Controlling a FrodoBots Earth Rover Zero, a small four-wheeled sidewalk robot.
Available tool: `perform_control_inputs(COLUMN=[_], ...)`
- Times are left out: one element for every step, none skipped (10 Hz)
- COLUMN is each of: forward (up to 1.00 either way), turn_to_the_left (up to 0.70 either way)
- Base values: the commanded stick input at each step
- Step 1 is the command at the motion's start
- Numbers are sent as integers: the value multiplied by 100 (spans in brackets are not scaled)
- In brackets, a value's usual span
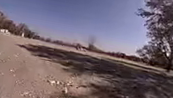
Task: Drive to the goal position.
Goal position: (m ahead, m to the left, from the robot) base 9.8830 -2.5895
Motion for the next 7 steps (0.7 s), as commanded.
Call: perform_control_inputs(forward=[50, 50, 50, 50, 50, 50, 50], turn_to_the_left=[0, 0, 0, 0, 0, 0, 0])
